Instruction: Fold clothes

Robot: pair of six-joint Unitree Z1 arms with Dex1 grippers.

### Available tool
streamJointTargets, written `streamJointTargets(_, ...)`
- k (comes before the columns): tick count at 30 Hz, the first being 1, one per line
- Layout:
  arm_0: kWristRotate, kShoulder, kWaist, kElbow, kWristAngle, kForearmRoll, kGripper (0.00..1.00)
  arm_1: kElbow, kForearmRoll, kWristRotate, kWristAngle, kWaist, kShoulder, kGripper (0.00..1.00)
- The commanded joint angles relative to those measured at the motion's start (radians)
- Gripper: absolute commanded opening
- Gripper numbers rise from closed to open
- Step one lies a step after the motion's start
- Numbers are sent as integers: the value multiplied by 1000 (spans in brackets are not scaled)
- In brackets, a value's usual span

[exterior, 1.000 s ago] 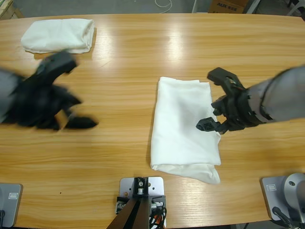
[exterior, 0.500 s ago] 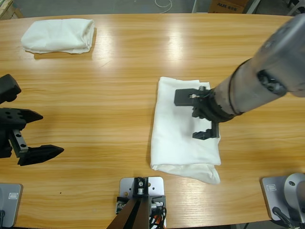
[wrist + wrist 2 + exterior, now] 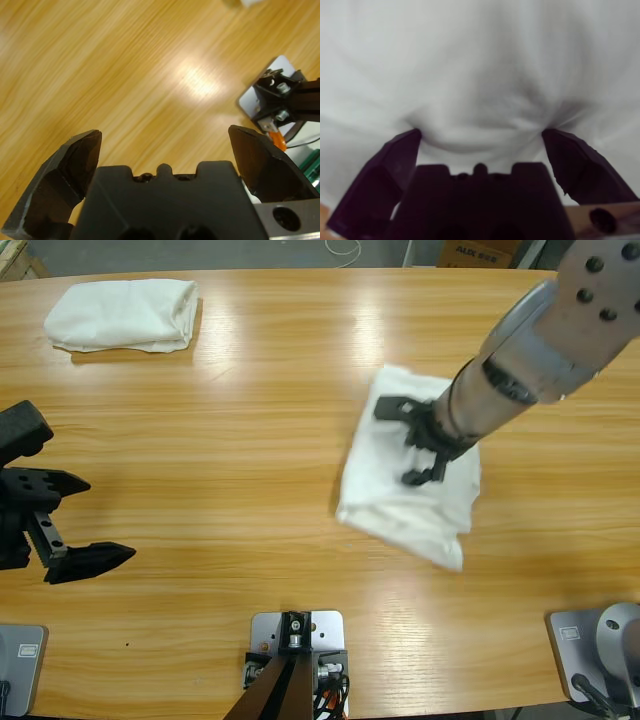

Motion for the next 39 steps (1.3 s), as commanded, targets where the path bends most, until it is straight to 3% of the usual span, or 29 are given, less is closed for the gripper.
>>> streamJointTargets(1,-10,91,20,28,37,-25,1000,27,31,38,-63,-86,113,1000)
streamJointTargets(5,-8,111,74,12,38,-47,1000,33,49,35,-20,-32,108,1000)
streamJointTargets(9,-7,123,77,9,36,-59,1000,88,14,-115,-74,110,146,1000)
streamJointTargets(15,-7,133,77,10,35,-59,1000,145,-85,-372,-163,176,88,1000)
streamJointTargets(20,-7,135,76,9,34,-62,1000,146,-88,-353,-127,170,57,1000)
streamJointTargets(24,-10,97,86,4,50,-61,1000,110,67,-316,-152,179,-102,1000)
streamJointTargets(26,-57,69,149,-24,70,-61,1000,31,159,-298,-178,161,-203,1000)
streamJointTargets(29,-128,106,327,-109,77,-53,1000,-63,198,-141,-186,129,-299,1000)
streamJointTargets(33,-125,283,513,-273,92,-47,1000,-124,198,-1,-183,125,-314,1000)
streamJointTargets(39,-30,563,679,-517,92,-50,991,-142,192,18,-174,124,-306,1000)
